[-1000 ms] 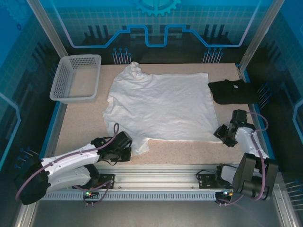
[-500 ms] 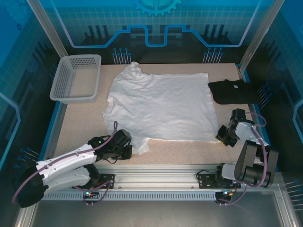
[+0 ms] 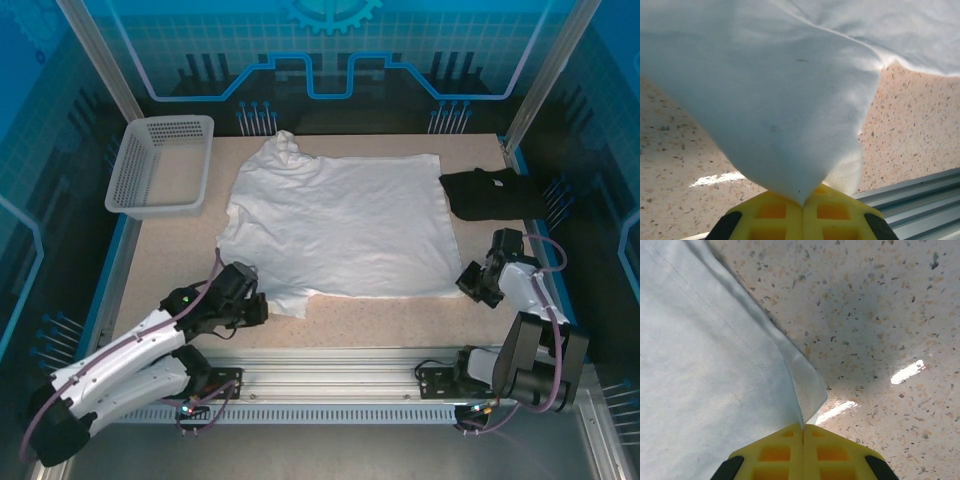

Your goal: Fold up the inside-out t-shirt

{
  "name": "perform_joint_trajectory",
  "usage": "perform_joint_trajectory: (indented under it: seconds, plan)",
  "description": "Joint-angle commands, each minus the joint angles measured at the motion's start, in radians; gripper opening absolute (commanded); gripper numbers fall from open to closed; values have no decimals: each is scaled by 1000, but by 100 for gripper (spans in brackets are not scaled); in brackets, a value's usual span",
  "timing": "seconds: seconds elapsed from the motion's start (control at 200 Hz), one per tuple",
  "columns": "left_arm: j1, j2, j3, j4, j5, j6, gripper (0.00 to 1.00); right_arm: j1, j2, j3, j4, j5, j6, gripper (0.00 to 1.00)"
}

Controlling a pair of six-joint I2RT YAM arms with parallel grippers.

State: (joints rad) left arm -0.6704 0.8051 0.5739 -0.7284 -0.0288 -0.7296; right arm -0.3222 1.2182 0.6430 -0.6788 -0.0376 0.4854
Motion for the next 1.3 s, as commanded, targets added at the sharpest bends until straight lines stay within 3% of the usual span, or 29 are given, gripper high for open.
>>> perform_joint_trajectory:
  seconds: [0.0,0.235,0.68,0.95,1.295]
  plan:
    - [54,-20,55,-65,36,26,0,-17,-38,-8,8,-35,-11,0]
    - [198,7,179,-107,62,129,0,-4,-62,24,32,-82,-5,0]
    - [428,275,443,-67,154,327,0,51,78,213,80,-62,-27,0]
    - [503,455,551,-39,156,364,0,147,200,345,103,15,-34,0]
    - [531,568,608,0,151,360,0,175,303,441,110,93,-58,0]
